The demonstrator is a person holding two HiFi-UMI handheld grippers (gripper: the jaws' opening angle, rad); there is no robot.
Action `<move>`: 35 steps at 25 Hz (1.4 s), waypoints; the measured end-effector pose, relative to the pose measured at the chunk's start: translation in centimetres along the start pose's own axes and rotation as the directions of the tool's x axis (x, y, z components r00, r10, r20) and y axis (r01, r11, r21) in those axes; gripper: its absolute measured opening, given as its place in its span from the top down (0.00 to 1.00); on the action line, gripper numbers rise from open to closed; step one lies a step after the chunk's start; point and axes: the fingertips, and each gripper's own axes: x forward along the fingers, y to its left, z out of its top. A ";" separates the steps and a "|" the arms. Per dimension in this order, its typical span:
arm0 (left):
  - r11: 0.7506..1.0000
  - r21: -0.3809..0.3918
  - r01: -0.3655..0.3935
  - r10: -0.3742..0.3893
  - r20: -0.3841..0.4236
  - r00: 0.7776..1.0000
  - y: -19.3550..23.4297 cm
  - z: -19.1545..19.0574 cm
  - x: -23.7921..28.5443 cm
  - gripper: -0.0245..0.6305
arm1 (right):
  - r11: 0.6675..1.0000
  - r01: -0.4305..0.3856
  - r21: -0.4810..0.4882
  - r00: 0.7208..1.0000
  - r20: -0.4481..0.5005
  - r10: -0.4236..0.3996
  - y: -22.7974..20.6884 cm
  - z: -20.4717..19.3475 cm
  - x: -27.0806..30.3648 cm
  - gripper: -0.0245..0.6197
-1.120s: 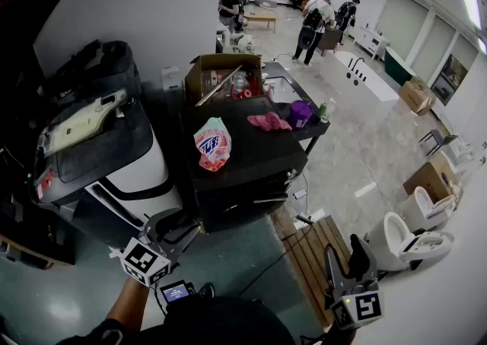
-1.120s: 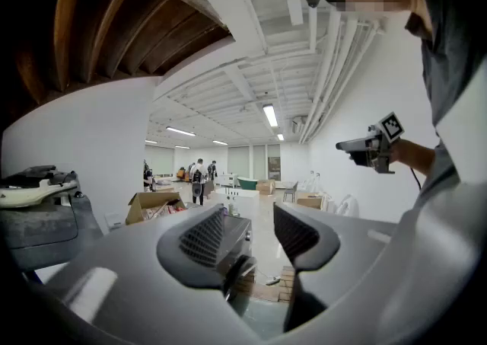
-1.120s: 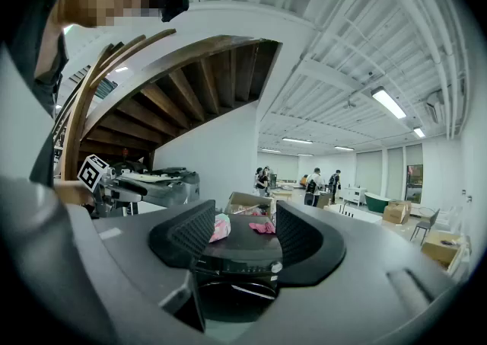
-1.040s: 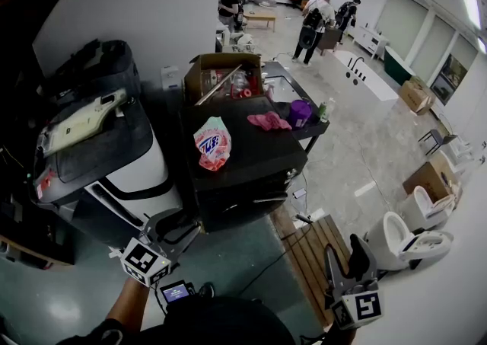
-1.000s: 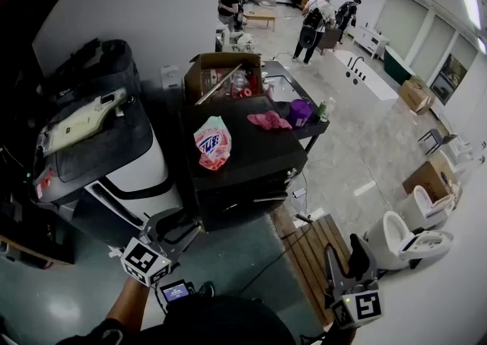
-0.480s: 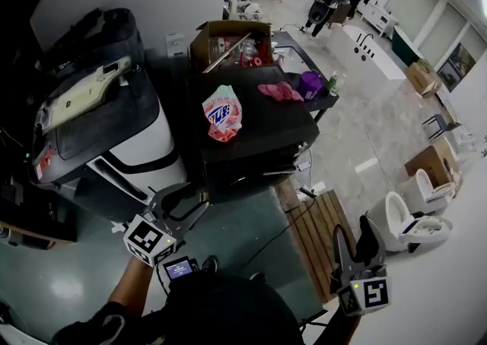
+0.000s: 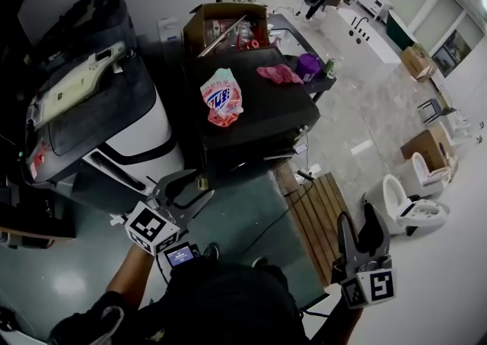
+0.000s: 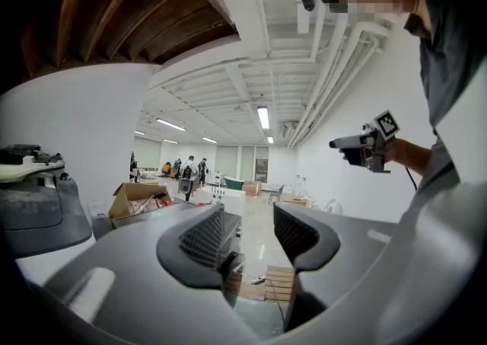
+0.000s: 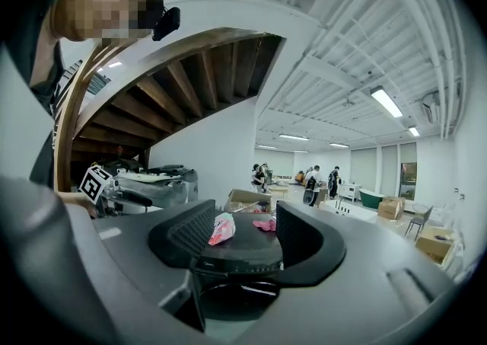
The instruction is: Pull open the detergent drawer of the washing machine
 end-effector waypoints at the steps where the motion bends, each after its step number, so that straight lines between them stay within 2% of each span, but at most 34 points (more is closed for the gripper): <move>1: 1.000 0.001 0.005 -0.005 0.001 1.000 0.0 -0.1 0.1 0.57 | 1.000 0.002 -0.001 1.000 -0.001 -0.002 -0.1 -0.1 -0.1 0.60; 7: 1.000 -0.011 -0.021 0.021 -0.009 1.000 -0.2 0.0 1.0 0.57 | 1.000 -0.019 0.021 1.000 0.000 0.019 -1.8 -0.7 0.6 0.60; 14: 0.995 -0.026 -0.092 0.092 -0.009 0.996 -2.2 1.7 3.9 0.57 | 0.993 -0.106 0.056 0.994 0.023 0.105 -6.0 -1.6 2.5 0.60; 19: 0.991 0.007 -0.135 0.135 -0.013 0.991 -4.6 3.0 6.1 0.57 | 0.980 -0.178 0.091 0.983 0.054 0.173 -9.2 -1.9 3.6 0.60; 28: 0.961 0.019 -0.276 0.277 -0.033 0.960 -7.7 4.3 7.9 0.57 | 0.948 -0.301 0.104 0.953 0.076 0.294 -13.8 -3.1 5.7 0.60; 35: 0.939 0.018 -0.344 0.344 -0.050 0.938 -11.0 4.1 9.0 0.57 | 0.920 -0.375 0.116 0.926 0.083 0.367 -16.7 -4.0 5.6 0.60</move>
